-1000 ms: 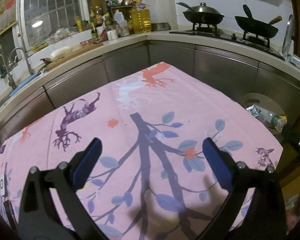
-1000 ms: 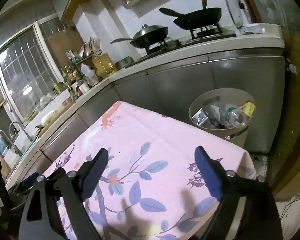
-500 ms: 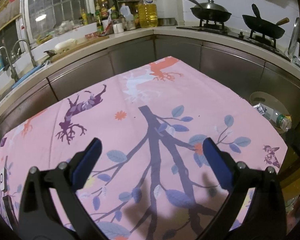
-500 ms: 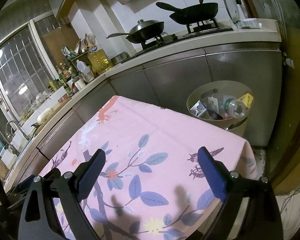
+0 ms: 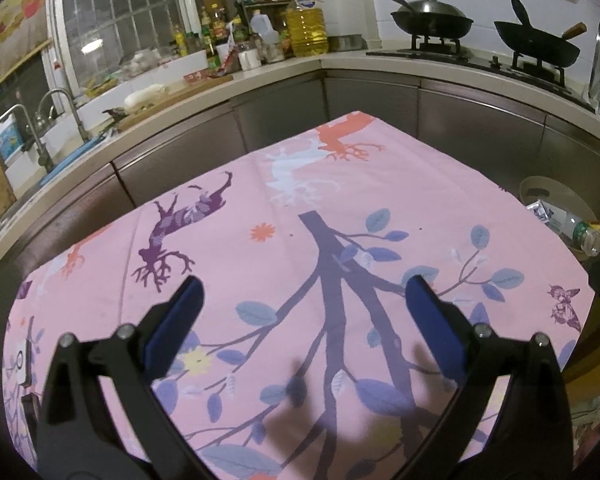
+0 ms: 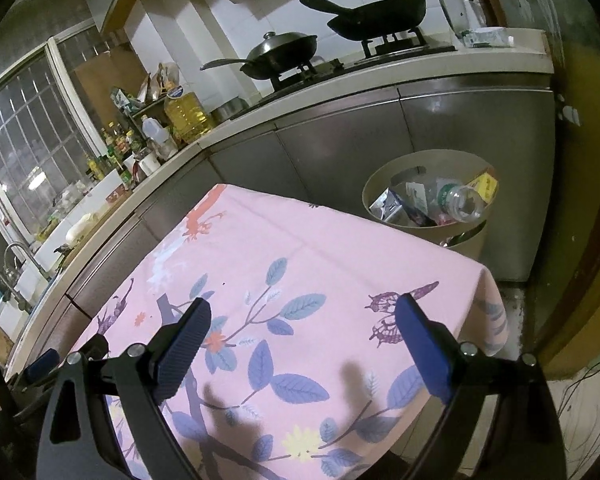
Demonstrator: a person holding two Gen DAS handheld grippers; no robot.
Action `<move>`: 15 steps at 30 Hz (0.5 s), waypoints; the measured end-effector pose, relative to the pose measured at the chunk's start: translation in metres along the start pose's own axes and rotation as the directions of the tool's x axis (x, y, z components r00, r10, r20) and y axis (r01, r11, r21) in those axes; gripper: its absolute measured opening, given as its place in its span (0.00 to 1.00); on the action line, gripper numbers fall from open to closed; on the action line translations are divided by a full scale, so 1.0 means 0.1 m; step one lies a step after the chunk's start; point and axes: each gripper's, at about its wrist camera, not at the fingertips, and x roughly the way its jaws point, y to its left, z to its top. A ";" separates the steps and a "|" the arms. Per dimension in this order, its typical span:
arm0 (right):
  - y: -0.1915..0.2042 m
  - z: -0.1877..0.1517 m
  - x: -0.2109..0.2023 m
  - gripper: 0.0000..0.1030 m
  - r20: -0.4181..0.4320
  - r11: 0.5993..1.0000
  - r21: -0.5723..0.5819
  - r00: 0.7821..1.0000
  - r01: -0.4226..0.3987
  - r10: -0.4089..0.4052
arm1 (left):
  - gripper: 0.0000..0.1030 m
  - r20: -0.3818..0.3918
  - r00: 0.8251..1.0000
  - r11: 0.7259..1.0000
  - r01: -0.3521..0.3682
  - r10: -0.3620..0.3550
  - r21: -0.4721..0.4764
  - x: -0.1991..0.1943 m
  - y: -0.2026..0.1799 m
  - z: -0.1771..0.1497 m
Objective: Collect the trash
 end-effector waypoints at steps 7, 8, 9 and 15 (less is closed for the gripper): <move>-0.01 -0.03 0.01 0.87 -0.001 1.000 0.013 1.000 0.022 -0.022 | 0.94 -0.003 1.000 1.000 -0.015 0.015 -0.007 0.02 0.04 -0.01; 0.00 -0.04 0.01 0.87 -0.002 1.000 0.012 1.000 0.023 -0.023 | 0.94 -0.004 1.000 1.000 -0.018 0.018 -0.009 0.02 0.05 -0.01; 0.00 -0.04 0.01 0.87 -0.003 1.000 0.011 1.000 0.023 -0.023 | 0.94 -0.005 1.000 1.000 -0.019 0.019 -0.009 0.03 0.05 -0.01; 0.03 -0.08 0.04 0.87 -0.017 1.000 0.002 1.000 0.021 -0.021 | 0.94 -0.006 1.000 0.999 -0.029 0.029 -0.012 0.05 0.09 -0.02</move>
